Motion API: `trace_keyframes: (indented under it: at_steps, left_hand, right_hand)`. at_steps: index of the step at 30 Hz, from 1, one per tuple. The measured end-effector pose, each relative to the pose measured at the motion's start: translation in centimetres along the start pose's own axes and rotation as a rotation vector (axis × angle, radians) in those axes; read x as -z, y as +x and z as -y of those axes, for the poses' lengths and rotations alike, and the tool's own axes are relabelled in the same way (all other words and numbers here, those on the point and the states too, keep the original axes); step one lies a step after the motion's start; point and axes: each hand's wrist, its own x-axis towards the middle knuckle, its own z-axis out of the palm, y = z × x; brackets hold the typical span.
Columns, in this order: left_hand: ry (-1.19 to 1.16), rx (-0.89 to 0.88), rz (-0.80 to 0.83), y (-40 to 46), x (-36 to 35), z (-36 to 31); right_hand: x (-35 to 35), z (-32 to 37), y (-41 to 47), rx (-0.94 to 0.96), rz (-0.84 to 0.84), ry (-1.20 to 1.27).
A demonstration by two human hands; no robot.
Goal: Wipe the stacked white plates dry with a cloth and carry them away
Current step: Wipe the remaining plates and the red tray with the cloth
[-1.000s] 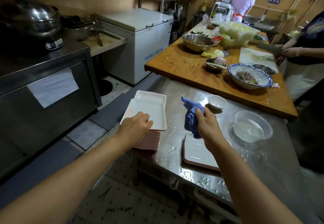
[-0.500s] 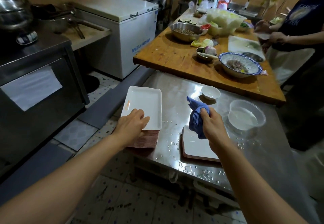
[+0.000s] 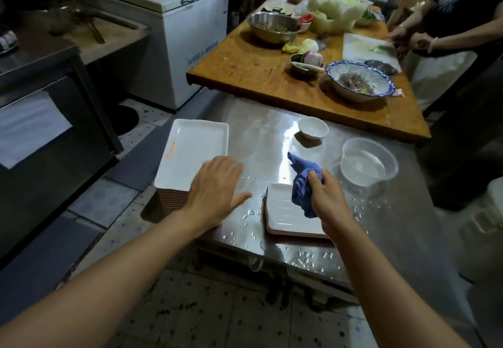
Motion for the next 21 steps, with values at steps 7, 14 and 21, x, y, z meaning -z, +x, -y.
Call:
trace_keyframes:
  at_steps: [7, 14, 21]
  left_hand:
    - [-0.435, 0.498, 0.418, 1.4, -7.6, -6.1]
    - [-0.739, 0.851, 0.497, 1.7, -13.1, -6.5]
    - [-0.882, 0.805, 0.43, 1.4, -14.2, -6.3]
  right_hand:
    - [2.1, -4.2, 1.5, 0.052, 0.024, -0.055]
    - [-0.2, -8.8, 4.6, 0.149, 0.229, -0.325]
    - [-2.0, -12.6, 4.8, 0.264, 0.332, -0.609]
